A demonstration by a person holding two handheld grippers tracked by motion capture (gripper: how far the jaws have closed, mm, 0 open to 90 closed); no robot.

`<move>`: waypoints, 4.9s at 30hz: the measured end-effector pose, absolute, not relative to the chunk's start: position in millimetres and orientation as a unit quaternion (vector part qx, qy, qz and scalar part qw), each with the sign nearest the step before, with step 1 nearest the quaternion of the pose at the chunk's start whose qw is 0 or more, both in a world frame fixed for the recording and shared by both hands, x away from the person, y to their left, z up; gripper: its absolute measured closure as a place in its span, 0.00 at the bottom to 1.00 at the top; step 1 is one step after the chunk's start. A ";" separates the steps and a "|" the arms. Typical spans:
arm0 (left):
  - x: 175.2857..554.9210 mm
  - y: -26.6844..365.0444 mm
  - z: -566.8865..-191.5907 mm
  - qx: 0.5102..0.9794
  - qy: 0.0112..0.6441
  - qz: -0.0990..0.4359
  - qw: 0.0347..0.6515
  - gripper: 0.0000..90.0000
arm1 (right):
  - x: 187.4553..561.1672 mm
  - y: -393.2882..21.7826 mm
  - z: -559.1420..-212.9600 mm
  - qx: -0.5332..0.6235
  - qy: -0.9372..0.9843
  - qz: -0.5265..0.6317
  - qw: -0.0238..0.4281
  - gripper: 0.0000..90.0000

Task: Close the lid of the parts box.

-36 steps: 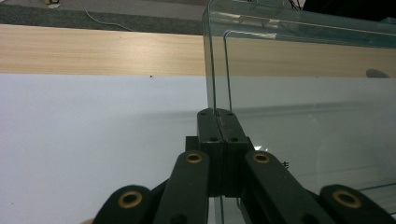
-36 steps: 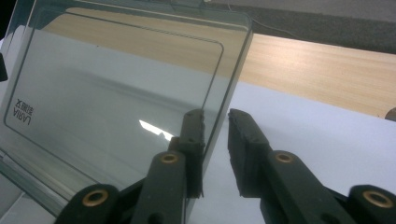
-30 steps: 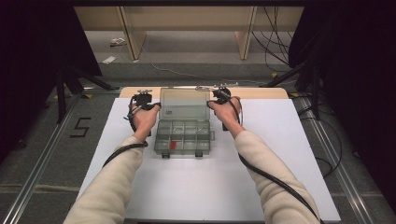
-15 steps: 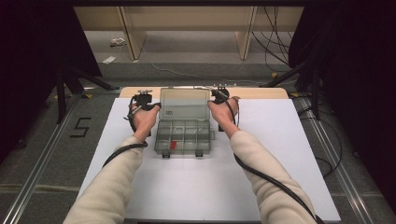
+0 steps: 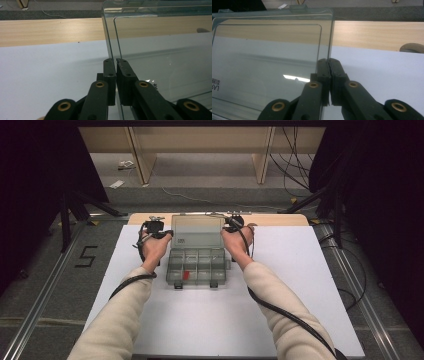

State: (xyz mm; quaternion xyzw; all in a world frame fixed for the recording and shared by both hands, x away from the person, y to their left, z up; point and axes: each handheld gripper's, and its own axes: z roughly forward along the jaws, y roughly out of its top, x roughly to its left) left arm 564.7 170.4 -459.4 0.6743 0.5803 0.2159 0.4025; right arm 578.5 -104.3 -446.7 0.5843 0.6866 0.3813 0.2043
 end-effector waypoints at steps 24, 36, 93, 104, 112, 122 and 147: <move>594.5 180.5 -426.8 0.658 0.579 0.218 0.430 0.84 | 570.5 -104.2 -441.4 0.566 0.686 0.398 0.224 0.99; 595.6 173.2 -422.5 0.652 0.599 0.213 0.414 0.97 | 568.9 -105.4 -441.2 0.564 0.687 0.400 0.224 0.99; 552.0 172.0 -401.3 0.650 0.556 0.254 0.451 0.99 | 561.5 -117.4 -398.4 0.505 0.686 0.457 0.256 0.97; 543.8 171.3 -399.5 0.651 0.549 0.264 0.453 0.99 | 550.7 -119.6 -397.6 0.500 0.680 0.469 0.257 0.97; 538.3 171.6 -398.8 0.651 0.544 0.267 0.457 0.99 | 543.5 -120.8 -396.1 0.494 0.682 0.472 0.260 0.98; 530.7 172.4 -398.1 0.652 0.536 0.273 0.461 0.99 | 535.1 -122.3 -394.7 0.487 0.685 0.474 0.262 0.98; 515.8 171.3 -399.5 0.647 0.526 0.291 0.470 0.99 | 522.4 -123.4 -394.4 0.480 0.684 0.479 0.269 0.98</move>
